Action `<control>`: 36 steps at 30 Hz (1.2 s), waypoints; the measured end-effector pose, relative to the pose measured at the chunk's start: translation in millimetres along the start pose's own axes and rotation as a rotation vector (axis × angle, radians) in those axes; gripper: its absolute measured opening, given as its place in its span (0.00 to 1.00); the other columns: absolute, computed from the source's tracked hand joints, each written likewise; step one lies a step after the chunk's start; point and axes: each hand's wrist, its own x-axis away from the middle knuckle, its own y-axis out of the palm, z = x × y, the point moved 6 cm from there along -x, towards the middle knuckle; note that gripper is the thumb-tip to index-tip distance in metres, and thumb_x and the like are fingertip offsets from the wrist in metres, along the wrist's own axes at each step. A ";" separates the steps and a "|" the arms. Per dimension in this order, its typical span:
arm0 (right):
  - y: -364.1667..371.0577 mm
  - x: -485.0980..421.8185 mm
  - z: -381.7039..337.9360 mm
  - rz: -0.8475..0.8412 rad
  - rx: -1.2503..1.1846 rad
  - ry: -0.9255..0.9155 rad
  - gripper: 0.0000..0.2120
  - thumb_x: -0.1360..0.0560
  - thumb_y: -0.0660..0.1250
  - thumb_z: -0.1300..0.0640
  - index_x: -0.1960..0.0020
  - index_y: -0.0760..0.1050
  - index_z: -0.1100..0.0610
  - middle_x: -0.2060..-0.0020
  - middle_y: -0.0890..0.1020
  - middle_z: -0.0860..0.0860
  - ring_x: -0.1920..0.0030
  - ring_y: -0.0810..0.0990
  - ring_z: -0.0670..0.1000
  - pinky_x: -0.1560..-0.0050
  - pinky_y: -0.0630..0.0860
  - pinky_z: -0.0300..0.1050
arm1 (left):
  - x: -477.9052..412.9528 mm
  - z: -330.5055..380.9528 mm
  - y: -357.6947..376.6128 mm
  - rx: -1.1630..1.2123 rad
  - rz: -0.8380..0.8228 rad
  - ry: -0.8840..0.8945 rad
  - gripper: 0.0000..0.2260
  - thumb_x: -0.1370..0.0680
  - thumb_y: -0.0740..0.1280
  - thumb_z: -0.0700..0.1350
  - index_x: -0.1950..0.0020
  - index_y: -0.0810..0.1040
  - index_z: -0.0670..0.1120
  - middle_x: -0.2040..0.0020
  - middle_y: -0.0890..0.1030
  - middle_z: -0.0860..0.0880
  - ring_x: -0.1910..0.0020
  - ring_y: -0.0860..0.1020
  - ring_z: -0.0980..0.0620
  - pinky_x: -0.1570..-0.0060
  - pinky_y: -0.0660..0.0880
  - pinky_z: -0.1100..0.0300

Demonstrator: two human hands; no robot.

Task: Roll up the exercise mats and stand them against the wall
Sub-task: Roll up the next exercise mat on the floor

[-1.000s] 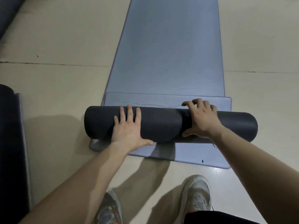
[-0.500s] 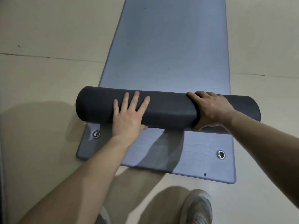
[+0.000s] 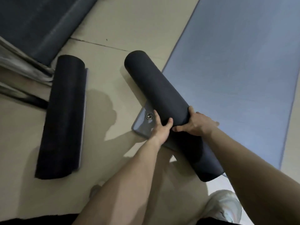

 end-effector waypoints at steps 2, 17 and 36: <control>4.3 -1.5 4.8 -0.026 -0.133 -0.006 0.68 0.48 0.72 0.19 0.18 0.44 0.40 0.27 0.72 0.55 0.29 0.73 0.62 0.29 0.71 0.58 | 12.0 2.4 -0.6 0.053 0.000 0.017 0.43 0.25 0.63 0.68 0.22 0.34 0.70 0.19 0.63 0.46 0.25 0.67 0.39 0.27 0.67 0.41; 156.4 -27.0 -226.8 -0.195 -0.535 -0.202 0.65 0.40 0.78 0.31 0.16 0.44 0.44 0.23 0.71 0.47 0.25 0.72 0.54 0.25 0.70 0.54 | -4.2 -97.4 -253.0 0.268 0.354 0.061 0.27 0.19 0.69 0.52 0.21 0.67 0.52 0.27 0.74 0.50 0.30 0.73 0.52 0.31 0.69 0.59; 170.4 -10.3 -314.0 -0.222 -0.285 -0.320 0.40 0.19 0.69 0.50 0.15 0.49 0.50 0.21 0.67 0.54 0.24 0.69 0.58 0.25 0.68 0.50 | 26.4 -66.6 -345.6 -0.622 0.672 0.013 0.23 0.19 0.68 0.50 0.25 0.70 0.54 0.30 0.74 0.49 0.33 0.75 0.45 0.46 0.76 0.49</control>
